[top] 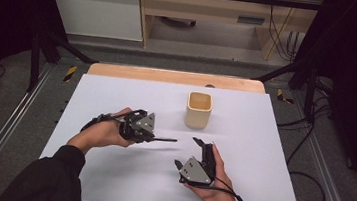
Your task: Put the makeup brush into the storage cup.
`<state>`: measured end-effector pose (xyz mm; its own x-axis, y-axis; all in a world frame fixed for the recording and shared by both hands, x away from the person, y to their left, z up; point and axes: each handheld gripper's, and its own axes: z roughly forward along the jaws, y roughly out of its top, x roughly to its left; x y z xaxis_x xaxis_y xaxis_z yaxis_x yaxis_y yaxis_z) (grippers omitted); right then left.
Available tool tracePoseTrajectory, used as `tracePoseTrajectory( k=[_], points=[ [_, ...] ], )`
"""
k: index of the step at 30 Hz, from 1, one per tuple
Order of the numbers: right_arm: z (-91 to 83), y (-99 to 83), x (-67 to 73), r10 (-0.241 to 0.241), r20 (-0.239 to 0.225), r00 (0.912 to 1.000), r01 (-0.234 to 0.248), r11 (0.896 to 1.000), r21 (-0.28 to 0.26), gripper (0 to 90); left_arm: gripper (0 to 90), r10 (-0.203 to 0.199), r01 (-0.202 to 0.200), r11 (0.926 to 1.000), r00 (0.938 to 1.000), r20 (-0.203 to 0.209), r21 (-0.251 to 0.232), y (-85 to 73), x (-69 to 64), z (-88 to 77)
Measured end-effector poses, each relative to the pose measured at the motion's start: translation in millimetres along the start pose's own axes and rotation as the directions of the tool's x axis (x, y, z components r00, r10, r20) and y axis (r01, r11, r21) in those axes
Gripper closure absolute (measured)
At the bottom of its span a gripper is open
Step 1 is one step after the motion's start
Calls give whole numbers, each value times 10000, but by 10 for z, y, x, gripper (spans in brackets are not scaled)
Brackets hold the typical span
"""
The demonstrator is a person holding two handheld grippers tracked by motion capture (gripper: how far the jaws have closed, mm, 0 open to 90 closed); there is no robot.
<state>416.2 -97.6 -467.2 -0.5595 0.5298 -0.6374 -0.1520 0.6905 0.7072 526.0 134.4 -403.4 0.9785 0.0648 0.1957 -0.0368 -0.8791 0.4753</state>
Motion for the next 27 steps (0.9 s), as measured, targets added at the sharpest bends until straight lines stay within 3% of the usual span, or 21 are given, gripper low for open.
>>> tracePoseTrajectory(
  k=[5,6,14,27],
  points=[
    [45,33,58,-554,133,9984,553,9984,75,108,842,-36,37,9996,10000,31,-278,94,-29,29],
    [52,39,66,-540,148,9984,538,9985,89,112,842,136,-136,9998,9999,12,-158,111,-19,20],
    [112,96,90,-1263,312,9915,1253,9916,324,132,842,163,-162,9994,9999,17,-296,190,-26,5],
    [132,79,44,-1206,395,9919,1184,9915,539,84,842,165,-163,9990,9999,39,-415,275,-27,-27]
  ],
)
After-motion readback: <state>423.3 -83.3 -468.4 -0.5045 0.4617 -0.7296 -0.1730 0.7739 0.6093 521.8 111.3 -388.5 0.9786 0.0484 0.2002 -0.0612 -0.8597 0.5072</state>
